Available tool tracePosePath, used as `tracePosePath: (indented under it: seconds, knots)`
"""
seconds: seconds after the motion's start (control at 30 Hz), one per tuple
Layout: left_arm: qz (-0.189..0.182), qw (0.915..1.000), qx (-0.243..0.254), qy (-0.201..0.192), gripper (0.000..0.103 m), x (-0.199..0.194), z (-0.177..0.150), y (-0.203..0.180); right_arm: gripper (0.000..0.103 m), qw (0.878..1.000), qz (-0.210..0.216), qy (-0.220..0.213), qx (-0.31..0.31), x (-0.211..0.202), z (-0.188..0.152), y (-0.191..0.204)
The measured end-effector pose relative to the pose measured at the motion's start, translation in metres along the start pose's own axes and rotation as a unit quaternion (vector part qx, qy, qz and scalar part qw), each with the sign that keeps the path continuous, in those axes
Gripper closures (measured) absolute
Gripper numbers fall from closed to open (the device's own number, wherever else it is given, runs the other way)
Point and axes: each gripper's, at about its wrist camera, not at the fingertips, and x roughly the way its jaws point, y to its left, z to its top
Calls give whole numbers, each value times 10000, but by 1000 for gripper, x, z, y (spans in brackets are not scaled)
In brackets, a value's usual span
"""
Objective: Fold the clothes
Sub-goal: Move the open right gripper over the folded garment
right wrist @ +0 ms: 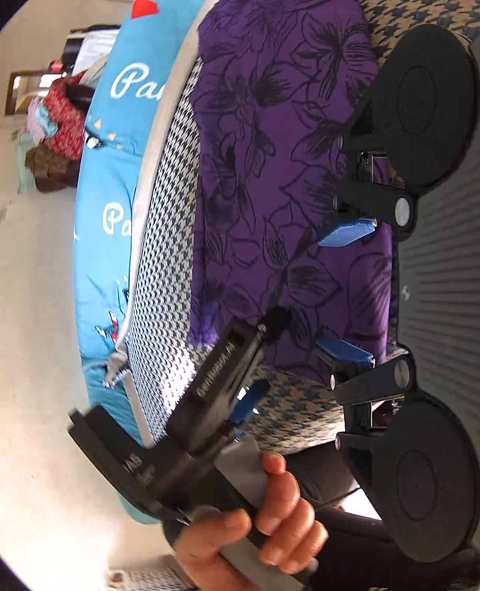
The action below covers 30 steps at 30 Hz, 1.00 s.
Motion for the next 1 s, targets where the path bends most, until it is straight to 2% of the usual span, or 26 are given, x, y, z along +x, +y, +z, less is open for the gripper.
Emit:
tracePosePath:
  seconds: [0.27, 0.43, 0.67, 1.0]
  knots:
    - [182, 9995, 216, 134, 0, 7, 2, -8, 37, 9925, 187, 113, -1202, 3, -21, 41]
    - [68, 9998, -12, 185, 0, 7, 5, -2, 37, 9857, 101, 197, -1671, 17, -25, 54]
    - [-240, 9987, -372, 244, 0, 6, 8, 13, 37, 9796, -116, 277, -1986, 34, -29, 61]
    - [-504, 9966, -543, 373, 0, 1, 4, 28, 38, 9545, -700, 193, -2891, 51, -42, 79]
